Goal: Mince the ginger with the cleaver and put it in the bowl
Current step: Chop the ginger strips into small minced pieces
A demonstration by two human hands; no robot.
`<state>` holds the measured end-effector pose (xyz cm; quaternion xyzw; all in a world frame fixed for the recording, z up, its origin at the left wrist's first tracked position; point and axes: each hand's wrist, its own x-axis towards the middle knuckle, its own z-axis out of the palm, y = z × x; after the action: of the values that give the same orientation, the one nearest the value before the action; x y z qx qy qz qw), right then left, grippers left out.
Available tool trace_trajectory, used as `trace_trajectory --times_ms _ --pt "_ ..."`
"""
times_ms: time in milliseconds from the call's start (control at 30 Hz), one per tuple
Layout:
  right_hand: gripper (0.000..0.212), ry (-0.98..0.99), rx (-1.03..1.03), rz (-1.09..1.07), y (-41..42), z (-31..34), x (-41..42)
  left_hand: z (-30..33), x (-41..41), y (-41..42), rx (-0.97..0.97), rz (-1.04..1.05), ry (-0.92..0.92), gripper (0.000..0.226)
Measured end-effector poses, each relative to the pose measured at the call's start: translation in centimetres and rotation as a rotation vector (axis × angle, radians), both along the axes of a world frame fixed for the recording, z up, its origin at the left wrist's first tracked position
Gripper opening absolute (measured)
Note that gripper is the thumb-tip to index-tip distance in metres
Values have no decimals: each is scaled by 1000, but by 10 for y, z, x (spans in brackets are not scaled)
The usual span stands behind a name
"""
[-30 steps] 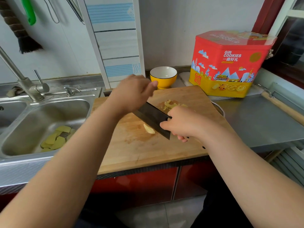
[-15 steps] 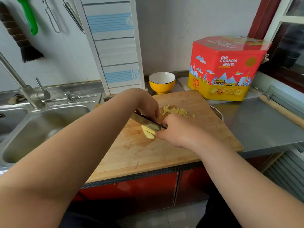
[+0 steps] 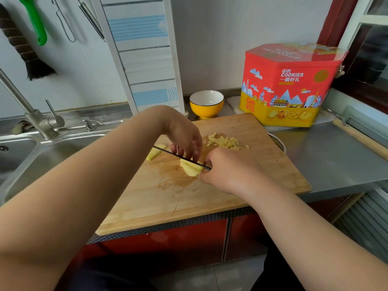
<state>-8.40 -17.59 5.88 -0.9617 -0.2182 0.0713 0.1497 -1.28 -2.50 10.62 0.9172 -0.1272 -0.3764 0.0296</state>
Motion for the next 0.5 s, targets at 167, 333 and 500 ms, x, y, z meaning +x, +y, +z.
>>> trace_trajectory --times_ms 167,333,500 --pt "19 -20 -7 44 7 -2 -6 -24 3 1 42 83 62 22" --pt "22 -50 4 45 9 2 -9 -34 7 -9 100 99 69 17" --pt "27 -65 16 40 6 8 -9 -17 4 -14 70 74 -18 30"
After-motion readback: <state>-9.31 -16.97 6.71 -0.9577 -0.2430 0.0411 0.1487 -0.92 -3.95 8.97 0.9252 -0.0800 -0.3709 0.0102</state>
